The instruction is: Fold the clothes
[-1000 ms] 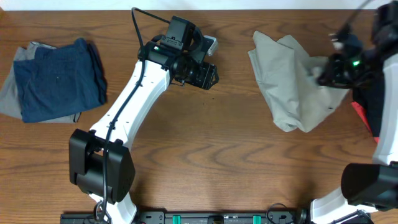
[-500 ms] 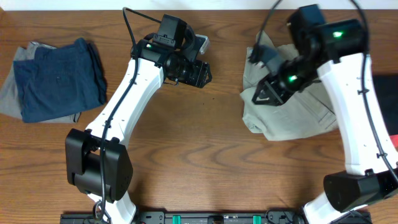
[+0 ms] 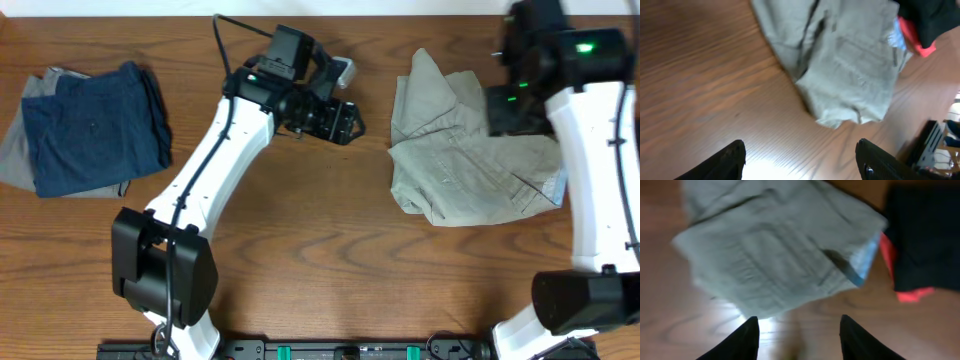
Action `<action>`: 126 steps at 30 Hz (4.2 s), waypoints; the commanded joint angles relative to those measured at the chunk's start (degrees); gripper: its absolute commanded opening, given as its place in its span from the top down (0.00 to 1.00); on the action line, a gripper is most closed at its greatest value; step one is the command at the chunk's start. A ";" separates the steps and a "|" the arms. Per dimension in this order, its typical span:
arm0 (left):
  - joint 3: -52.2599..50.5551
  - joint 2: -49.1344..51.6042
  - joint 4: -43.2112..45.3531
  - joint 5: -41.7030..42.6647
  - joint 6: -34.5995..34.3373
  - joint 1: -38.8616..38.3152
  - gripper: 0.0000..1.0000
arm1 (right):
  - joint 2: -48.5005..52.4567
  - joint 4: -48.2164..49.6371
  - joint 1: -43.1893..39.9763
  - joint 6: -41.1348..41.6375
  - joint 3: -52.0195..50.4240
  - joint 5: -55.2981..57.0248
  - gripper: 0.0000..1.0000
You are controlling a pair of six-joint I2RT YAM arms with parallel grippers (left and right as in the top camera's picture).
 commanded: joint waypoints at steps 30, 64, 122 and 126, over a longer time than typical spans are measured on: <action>2.14 18.01 17.11 -0.42 -13.49 -8.46 0.94 | -0.31 -2.51 -9.66 3.17 0.07 -1.99 0.50; 25.68 19.39 -23.26 -14.40 -9.20 -2.10 0.02 | -0.28 16.50 -9.51 -4.07 -23.52 -21.97 0.34; 25.64 22.14 -28.44 -18.53 -7.32 -6.56 0.02 | 3.50 65.53 3.96 0.20 -58.42 -36.72 0.99; 25.64 22.14 -29.70 -18.53 -4.13 -5.44 0.02 | 3.50 67.67 7.87 0.22 -58.42 -56.00 0.99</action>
